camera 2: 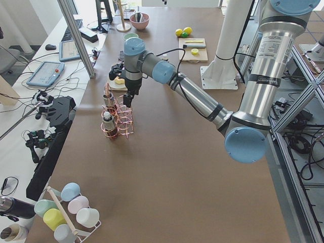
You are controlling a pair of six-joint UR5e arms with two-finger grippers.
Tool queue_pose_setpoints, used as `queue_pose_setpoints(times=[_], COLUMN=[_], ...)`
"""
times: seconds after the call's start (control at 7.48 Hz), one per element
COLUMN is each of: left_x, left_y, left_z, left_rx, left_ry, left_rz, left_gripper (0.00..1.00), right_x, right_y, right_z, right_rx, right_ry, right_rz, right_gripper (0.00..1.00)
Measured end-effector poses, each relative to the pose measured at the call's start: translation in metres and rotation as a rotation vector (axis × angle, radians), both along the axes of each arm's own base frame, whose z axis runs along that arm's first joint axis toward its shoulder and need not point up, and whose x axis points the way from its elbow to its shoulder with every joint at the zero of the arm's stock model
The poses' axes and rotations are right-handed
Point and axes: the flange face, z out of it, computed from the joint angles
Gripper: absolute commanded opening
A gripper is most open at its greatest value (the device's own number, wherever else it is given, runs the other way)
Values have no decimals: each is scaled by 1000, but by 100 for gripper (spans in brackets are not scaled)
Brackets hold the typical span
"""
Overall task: Place tea on tray
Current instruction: 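Open the left gripper and withdraw it back to the rack, then reach the right gripper over the standing tea bottle and grasp its cap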
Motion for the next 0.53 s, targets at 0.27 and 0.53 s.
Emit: queue_pose_setpoints(times=[0.27, 0.53], left_x=[-17, -25], left_y=[5, 11], left_z=[33, 51], left_rx=[-17, -41], left_ry=[6, 20], left_rz=[4, 10], left_gripper=[96, 96], right_x=[-49, -141], right_y=[-6, -19], right_z=[-80, -159], right_rx=[-17, -86], right_ry=[-70, -131], right_rz=[16, 29], right_gripper=[100, 96])
